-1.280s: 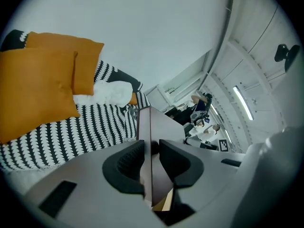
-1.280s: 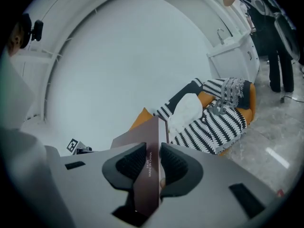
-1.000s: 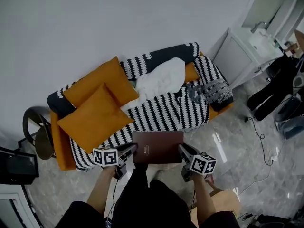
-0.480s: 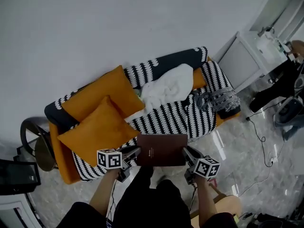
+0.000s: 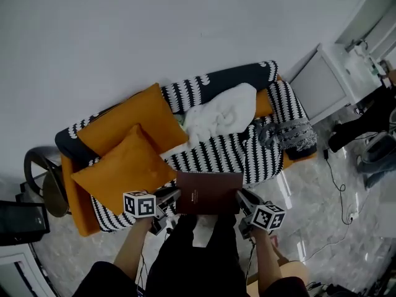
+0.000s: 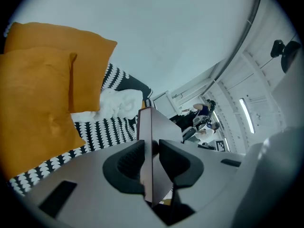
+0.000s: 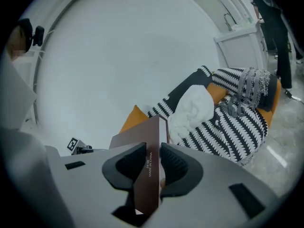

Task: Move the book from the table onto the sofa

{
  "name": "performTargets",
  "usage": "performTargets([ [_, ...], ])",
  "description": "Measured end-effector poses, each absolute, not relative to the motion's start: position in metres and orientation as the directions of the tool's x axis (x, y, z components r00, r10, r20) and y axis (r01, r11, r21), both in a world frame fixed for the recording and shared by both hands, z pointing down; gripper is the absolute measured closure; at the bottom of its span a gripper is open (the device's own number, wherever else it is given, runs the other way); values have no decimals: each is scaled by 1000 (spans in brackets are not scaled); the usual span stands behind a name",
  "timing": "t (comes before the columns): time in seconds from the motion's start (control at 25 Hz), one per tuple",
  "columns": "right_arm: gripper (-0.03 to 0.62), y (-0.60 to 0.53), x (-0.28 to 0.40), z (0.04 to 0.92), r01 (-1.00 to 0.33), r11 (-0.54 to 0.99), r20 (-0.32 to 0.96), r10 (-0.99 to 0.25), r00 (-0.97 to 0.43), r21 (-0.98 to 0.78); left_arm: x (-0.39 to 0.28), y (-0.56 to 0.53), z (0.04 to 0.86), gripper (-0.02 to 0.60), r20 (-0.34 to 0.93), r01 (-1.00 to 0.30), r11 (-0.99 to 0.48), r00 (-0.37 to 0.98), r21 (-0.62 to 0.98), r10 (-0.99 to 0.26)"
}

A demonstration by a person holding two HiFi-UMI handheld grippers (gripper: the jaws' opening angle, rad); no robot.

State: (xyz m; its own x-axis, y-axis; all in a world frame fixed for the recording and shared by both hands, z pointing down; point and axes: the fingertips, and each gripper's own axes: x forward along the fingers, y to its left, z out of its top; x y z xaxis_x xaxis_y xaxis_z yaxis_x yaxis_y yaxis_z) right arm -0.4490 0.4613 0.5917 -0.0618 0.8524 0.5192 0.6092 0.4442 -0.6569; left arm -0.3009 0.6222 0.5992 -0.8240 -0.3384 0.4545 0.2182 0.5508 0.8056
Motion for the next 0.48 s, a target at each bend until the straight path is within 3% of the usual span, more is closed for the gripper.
performTargets([
  [0.48, 480, 482, -512, 652, 596, 437, 540, 841, -6, -673, -356, 634, 655, 477, 502, 272, 552, -804, 788, -319],
])
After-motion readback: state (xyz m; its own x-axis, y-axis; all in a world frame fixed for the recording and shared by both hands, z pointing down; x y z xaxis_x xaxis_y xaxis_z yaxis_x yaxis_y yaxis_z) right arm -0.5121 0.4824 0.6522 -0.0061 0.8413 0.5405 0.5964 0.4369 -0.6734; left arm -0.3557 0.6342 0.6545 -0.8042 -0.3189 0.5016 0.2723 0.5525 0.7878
